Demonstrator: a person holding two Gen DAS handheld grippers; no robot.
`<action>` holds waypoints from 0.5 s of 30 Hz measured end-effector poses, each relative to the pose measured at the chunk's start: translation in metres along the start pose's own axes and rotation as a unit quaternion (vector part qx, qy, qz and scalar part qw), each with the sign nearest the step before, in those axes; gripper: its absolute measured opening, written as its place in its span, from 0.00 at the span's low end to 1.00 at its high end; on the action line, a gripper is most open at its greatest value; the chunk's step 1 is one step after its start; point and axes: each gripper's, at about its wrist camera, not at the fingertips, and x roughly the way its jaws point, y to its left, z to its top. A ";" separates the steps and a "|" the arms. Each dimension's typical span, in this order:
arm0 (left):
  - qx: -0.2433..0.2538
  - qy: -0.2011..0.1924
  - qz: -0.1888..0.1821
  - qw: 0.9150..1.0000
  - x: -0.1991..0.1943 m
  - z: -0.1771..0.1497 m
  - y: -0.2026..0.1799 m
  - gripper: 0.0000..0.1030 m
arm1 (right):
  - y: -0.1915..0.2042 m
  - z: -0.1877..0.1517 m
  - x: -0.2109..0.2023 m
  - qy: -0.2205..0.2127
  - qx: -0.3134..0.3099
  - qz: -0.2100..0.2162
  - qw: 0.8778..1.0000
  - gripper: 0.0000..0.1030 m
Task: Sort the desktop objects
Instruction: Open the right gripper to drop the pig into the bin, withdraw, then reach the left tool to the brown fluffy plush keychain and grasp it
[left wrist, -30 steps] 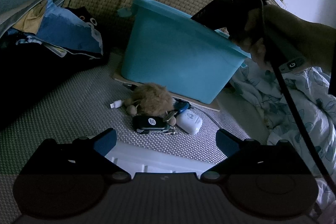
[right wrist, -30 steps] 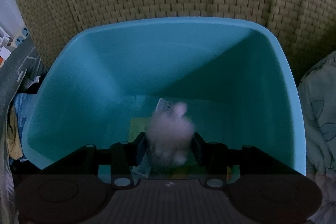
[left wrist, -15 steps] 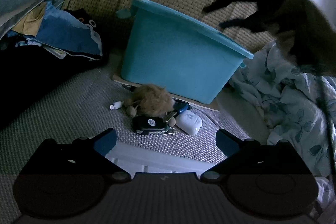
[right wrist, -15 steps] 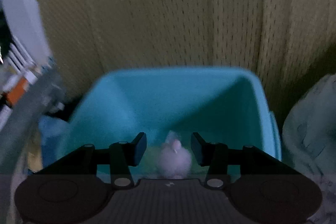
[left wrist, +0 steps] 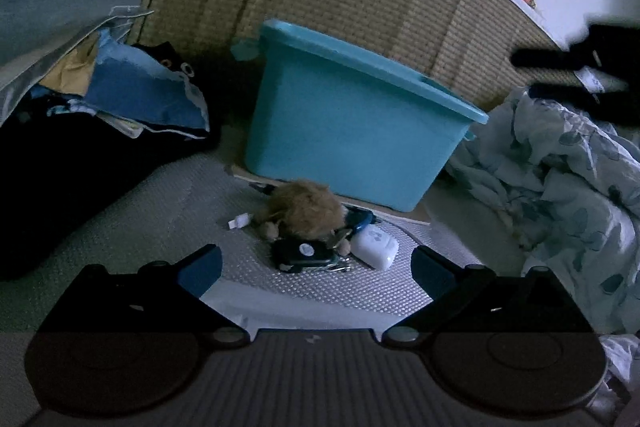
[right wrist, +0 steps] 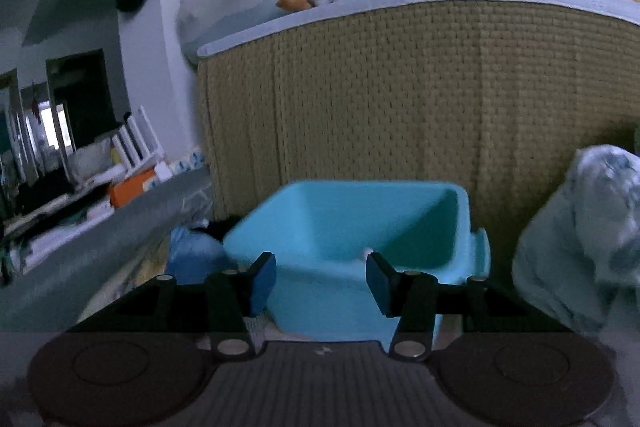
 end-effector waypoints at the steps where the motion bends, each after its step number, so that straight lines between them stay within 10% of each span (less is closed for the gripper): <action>1: -0.001 0.000 0.001 1.000 -0.001 0.000 0.001 1.00 | 0.000 -0.007 -0.003 0.003 -0.005 -0.004 1.000 0.53; 15: 0.048 0.003 0.021 0.999 -0.016 0.004 -0.004 1.00 | -0.046 -0.114 -0.011 0.038 0.107 -0.021 0.993 0.53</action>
